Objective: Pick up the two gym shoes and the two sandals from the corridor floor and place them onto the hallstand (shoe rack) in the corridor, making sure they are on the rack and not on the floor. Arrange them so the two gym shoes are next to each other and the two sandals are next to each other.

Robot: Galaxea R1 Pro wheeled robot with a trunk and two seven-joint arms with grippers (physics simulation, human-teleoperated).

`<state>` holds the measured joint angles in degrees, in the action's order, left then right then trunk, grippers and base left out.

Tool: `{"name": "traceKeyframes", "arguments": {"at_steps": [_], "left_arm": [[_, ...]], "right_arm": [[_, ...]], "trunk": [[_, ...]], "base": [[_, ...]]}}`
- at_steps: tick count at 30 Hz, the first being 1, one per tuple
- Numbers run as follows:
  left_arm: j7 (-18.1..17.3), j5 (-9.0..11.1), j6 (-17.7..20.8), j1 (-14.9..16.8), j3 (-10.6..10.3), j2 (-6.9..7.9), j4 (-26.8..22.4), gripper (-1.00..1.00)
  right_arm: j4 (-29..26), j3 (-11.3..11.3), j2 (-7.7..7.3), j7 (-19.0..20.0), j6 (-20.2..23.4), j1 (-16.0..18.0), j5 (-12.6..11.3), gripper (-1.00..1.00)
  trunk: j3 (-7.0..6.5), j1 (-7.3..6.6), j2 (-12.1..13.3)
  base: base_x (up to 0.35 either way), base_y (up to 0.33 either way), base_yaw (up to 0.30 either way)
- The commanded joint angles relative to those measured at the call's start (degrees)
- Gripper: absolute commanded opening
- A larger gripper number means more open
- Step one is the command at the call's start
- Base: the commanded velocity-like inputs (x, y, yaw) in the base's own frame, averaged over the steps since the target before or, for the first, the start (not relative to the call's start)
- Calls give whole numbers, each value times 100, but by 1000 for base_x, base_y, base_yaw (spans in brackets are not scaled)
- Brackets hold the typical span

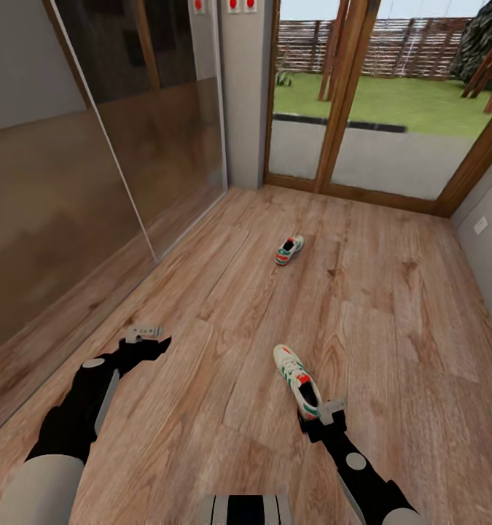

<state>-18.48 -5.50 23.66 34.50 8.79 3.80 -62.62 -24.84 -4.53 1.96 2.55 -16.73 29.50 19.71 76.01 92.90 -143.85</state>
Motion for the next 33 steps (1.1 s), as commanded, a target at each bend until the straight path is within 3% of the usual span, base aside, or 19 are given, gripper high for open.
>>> {"name": "traceKeyframes", "arguments": {"at_steps": [1, 15, 33], "left_arm": [[-51, -57, 37, -1, 15, -4, -30, 100], [-51, -62, 103, -86, 22, -3, -99, 100], [-51, -65, 104, -93, 17, -2, -95, 100]], "right_arm": [[1, -48, 7, 27, -23, 3, 41, 100], [-24, -56, -2, 34, -23, 3, 41, 100], [-30, -56, -2, 35, -23, 3, 41, 100]], "trunk": [[36, 1, -3], [472, 37, -22], [1014, 84, -46]], "base": [[0, 0, 0], [0, 0, -40], [0, 0, -165]]}}
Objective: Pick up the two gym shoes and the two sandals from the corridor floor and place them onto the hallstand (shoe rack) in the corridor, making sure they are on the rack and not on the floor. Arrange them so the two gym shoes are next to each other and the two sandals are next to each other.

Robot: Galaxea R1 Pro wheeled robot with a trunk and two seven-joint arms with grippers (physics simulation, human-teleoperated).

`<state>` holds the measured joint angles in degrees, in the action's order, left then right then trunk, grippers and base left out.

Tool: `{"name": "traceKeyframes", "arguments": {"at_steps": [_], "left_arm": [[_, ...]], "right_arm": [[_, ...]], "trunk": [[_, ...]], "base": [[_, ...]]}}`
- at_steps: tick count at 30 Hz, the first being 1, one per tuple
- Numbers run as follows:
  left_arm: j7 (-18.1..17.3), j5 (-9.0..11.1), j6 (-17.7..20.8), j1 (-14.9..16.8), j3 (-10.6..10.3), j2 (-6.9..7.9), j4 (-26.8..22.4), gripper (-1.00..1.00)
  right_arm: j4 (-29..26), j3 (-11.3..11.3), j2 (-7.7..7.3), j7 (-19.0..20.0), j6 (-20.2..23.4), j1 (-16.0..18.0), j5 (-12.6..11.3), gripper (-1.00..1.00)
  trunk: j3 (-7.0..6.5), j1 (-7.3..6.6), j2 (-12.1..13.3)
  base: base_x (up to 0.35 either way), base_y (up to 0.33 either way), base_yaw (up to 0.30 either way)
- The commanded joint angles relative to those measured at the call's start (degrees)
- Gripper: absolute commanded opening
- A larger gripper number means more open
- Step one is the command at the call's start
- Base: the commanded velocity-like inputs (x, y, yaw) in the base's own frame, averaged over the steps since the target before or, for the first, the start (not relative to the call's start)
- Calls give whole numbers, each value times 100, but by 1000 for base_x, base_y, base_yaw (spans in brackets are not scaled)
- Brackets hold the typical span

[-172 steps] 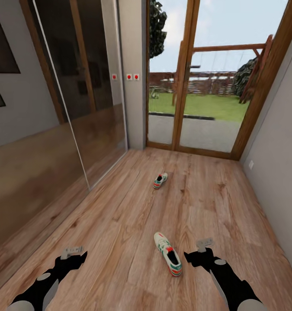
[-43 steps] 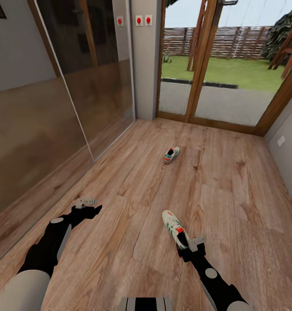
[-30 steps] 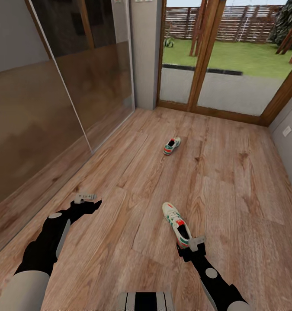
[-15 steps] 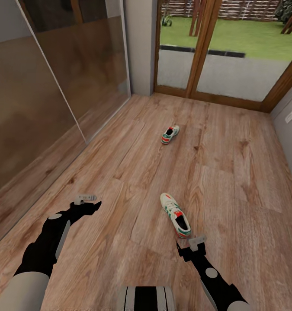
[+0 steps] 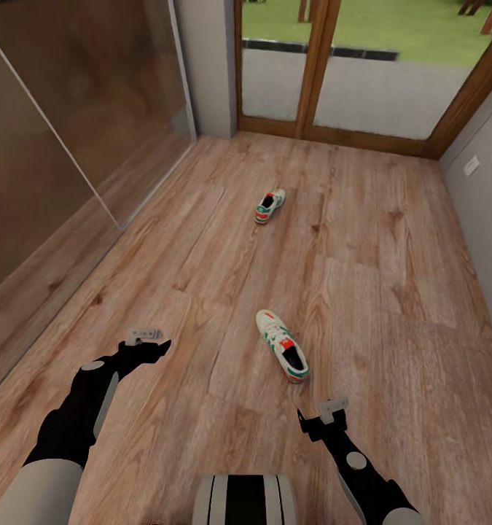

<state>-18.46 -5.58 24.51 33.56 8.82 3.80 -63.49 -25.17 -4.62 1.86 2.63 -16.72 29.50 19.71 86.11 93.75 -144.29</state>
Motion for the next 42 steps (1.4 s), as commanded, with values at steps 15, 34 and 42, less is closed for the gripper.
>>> {"name": "traceKeyframes", "arguments": {"at_steps": [15, 34, 42], "left_arm": [[-52, -57, 6, -7, 15, -2, -26, 100], [-52, -57, -8, -8, 15, -2, -25, 100], [-52, -57, -9, -8, 15, 4, -23, 100]], "right_arm": [[3, -48, 7, 17, -24, 4, 42, 100], [-5, -26, 10, 36, -32, 4, 42, 100], [-5, -22, 15, 36, -33, 4, 42, 100]], "trunk": [[107, 4, -4], [109, 4, -4], [109, 4, -4]], "base": [[0, 0, -111], [115, 0, -3], [63, 0, 0]]}}
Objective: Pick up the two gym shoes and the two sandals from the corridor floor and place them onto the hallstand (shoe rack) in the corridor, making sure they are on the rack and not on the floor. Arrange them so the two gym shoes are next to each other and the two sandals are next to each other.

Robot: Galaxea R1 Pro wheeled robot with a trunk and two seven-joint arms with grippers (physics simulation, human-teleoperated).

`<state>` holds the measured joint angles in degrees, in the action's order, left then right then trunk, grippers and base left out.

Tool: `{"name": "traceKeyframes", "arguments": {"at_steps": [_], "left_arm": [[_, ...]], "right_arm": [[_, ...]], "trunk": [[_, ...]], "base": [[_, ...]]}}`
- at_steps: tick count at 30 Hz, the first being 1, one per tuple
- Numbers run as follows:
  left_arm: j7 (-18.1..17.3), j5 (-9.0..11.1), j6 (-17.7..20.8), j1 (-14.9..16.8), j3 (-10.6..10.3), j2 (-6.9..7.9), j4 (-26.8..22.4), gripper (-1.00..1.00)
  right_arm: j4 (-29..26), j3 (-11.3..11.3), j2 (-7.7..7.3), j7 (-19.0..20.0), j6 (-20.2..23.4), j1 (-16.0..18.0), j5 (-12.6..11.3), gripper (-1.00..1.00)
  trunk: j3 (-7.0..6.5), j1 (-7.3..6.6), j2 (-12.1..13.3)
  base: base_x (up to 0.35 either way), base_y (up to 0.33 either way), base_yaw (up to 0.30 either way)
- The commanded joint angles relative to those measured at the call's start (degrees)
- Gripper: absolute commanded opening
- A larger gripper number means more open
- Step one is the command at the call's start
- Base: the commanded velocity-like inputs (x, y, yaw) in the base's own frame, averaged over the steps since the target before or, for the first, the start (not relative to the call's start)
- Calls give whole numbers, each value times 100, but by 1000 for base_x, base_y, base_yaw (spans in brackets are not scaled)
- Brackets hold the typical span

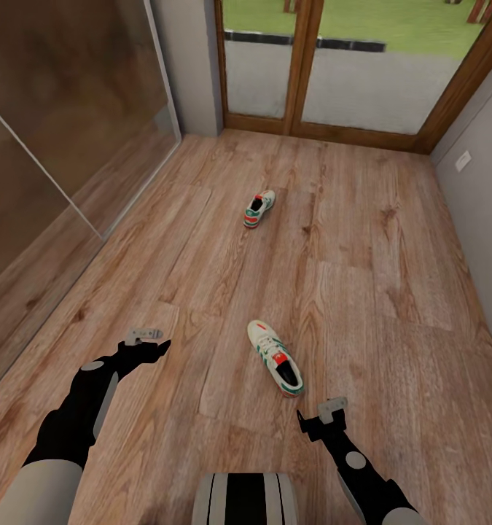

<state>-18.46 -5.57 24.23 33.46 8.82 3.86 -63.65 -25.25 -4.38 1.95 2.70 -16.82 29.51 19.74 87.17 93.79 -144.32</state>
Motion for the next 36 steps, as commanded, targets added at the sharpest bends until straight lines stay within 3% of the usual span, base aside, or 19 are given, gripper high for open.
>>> {"name": "traceKeyframes", "arguments": {"at_steps": [1, 36], "left_arm": [[-52, -58, 19, 2, 14, -4, -7, 100], [-52, -51, -4, 2, 22, 3, 60, 100]], "right_arm": [[2, -46, 7, 28, -23, 2, 38, 100], [2, -37, 7, 28, -15, 2, 39, 100]], "trunk": [[3, -1, -1], [3, -1, -1]], "base": [[20, 0, 0], [56, 47, 0]]}}
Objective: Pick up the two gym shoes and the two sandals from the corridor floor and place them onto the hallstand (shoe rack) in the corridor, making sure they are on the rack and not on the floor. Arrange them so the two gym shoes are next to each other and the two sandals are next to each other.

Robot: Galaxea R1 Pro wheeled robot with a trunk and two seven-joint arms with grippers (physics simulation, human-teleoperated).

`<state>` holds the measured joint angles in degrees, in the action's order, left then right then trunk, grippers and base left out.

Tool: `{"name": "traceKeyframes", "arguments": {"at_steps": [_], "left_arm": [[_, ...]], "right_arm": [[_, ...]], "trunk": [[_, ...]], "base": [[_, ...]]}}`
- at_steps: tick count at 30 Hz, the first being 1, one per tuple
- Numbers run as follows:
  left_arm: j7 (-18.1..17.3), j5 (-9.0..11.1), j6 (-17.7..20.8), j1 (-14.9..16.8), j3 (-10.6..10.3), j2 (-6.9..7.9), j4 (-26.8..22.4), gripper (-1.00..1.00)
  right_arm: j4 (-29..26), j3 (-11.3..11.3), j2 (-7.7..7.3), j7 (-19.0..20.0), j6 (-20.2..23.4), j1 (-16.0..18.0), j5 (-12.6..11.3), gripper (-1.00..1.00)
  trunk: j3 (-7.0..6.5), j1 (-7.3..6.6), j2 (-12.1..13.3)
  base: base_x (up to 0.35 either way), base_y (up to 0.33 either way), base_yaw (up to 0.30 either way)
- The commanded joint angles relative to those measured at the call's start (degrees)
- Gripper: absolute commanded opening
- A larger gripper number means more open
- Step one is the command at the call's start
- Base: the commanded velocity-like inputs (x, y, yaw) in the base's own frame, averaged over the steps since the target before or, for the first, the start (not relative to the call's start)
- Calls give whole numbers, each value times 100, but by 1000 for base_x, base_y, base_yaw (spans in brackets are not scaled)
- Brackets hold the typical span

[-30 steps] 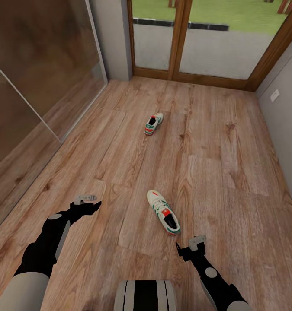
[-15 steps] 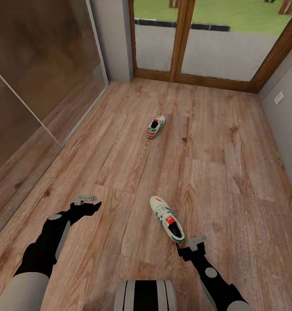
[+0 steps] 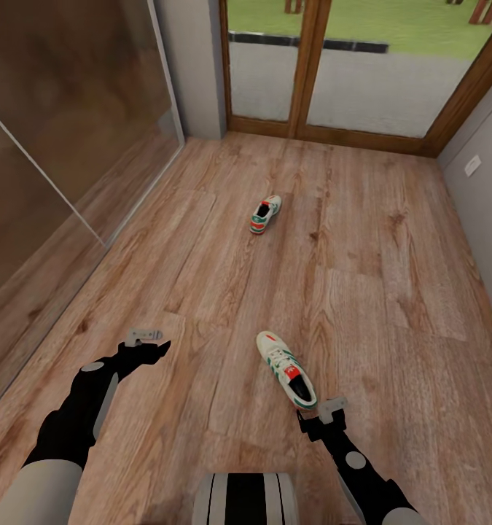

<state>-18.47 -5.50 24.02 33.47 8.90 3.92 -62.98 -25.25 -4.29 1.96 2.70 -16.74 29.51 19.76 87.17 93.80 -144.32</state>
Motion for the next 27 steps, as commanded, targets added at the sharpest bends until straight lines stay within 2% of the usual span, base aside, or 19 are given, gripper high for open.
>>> {"name": "traceKeyframes", "arguments": {"at_steps": [1, 27], "left_arm": [[-52, -58, 17, 2, 15, -3, -8, 100], [-52, -60, 7, 2, 15, 3, -4, 100]], "right_arm": [[2, -45, 6, 28, -23, 3, 37, 100], [-5, -51, 6, 28, -23, 3, 36, 100]], "trunk": [[3, -1, -1], [3, -1, -1]], "base": [[0, 92, 0], [0, 14, 0]]}}
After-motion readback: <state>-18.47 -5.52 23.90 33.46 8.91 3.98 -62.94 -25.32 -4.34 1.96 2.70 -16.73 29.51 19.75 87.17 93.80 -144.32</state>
